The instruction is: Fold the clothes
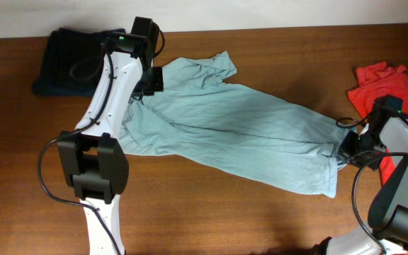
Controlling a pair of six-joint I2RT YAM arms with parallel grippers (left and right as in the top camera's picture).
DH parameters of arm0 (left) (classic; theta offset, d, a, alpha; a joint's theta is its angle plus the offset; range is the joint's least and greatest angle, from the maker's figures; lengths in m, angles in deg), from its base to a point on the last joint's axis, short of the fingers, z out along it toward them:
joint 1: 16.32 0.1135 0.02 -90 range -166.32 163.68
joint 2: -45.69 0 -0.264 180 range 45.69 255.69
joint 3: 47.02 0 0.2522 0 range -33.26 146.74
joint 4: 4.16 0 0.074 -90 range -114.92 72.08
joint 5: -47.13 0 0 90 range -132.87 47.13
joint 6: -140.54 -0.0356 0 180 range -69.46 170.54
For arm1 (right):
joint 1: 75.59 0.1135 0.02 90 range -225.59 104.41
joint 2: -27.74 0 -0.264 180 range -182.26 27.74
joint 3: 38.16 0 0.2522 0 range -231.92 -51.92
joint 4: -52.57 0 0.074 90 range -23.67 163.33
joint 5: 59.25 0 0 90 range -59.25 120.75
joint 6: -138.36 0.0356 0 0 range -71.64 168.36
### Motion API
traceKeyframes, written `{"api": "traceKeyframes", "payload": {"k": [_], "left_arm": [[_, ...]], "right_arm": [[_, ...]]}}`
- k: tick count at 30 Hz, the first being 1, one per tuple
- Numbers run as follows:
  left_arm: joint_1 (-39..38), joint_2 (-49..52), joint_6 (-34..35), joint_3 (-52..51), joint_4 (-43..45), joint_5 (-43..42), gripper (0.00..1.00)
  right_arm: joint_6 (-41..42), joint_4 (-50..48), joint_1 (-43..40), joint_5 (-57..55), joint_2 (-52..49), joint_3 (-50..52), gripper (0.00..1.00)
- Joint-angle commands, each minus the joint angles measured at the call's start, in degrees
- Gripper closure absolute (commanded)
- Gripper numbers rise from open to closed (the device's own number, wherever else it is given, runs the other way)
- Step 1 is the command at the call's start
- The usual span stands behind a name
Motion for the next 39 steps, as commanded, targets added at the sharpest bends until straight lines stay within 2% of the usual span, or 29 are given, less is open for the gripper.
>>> {"api": "traceKeyframes", "payload": {"k": [1,2,5,6,7,8,10,13,15,16,21,26,30,31,32,33,35,36,38,39], "left_arm": [[-0.3,0.2,-0.9,-0.2,0.2,0.9,0.92],[-0.3,0.2,-0.9,-0.2,0.2,0.9,0.92],[-0.3,0.2,-0.9,-0.2,0.2,0.9,0.91],[-0.3,0.2,-0.9,-0.2,0.2,0.9,0.91],[-0.3,0.2,-0.9,-0.2,0.3,0.9,0.91],[-0.3,0.2,-0.9,-0.2,0.5,0.9,0.91],[-0.3,0.2,-0.9,-0.2,1.7,0.9,0.87],[-0.5,0.2,-3.2,0.1,6.3,-0.1,0.77],[-0.6,0.2,-6.0,0.1,9.7,-2.5,0.58],[-0.6,0.2,-6.1,0.1,10.8,-3.8,0.52],[-0.4,0.2,-5.1,0.1,10.8,-1.8,0.52],[1.6,0.2,-3.6,0.1,11.4,-0.5,0.52],[5.0,0.2,-1.5,0.1,12.1,-0.7,0.51],[6.2,0.2,-0.8,0.1,12.2,-0.7,0.51],[7.0,0.2,-0.3,0.1,12.3,-0.7,0.51],[8.7,0.2,0.5,0.1,12.4,-0.8,0.48],[10.7,0.2,0.9,0.1,12.8,-1.2,0.42],[11.8,0.2,0.9,0.1,13.0,-1.8,0.32],[13.4,0.2,0.9,0.1,13.1,-2.1,0.25],[14.3,0.2,0.9,0.1,13.0,-2.0,0.01]], "right_arm": [[-1.4,0.0,-0.2,-5.1,0.0,-1.4,0.92],[-1.4,-0.1,-0.2,-6.4,0.0,-1.4,0.87],[-0.5,-0.2,-0.2,-11.0,0.0,-1.4,0.79],[0.3,-0.6,-0.2,-10.9,0.0,-1.4,0.69],[0.3,-0.7,-0.2,-10.8,0.0,-1.4,0.63],[0.3,-0.7,-0.2,-10.8,0.0,-1.6,0.62],[0.3,-0.1,-0.2,-9.5,0.0,-2.7,0.61],[0.1,4.4,-0.1,0.7,0.1,-7.7,0.61],[-0.1,7.8,0.1,6.3,0.1,-11.3,0.59],[-2.2,9.7,0.5,9.9,0.1,-13.0,0.59],[-15.3,14.4,6.5,24.9,0.1,-16.9,0.59],[-20.4,12.3,18.6,25.1,0.1,-16.7,0.6],[-27.2,8.8,31.8,23.3,0.0,-16.7,0.59],[-27.1,6.6,35.3,22.1,0.0,-16.7,0.53],[-27.1,5.5,36.7,22.0,0.0,-16.7,0.33],[-26.2,1.7,40.8,22.6,0.0,-16.7,0.28],[-25.2,-2.3,45.1,24.4,0.0,-16.7,0.3],[-25.3,-4.9,47.8,23.6,0.0,-16.7,0.31],[-25.3,-9.6,52.4,16.7,-0.1,-16.7,0.33],[-25.5,-13.5,55.8,10.2,-0.4,-16.7,0.34]]}}
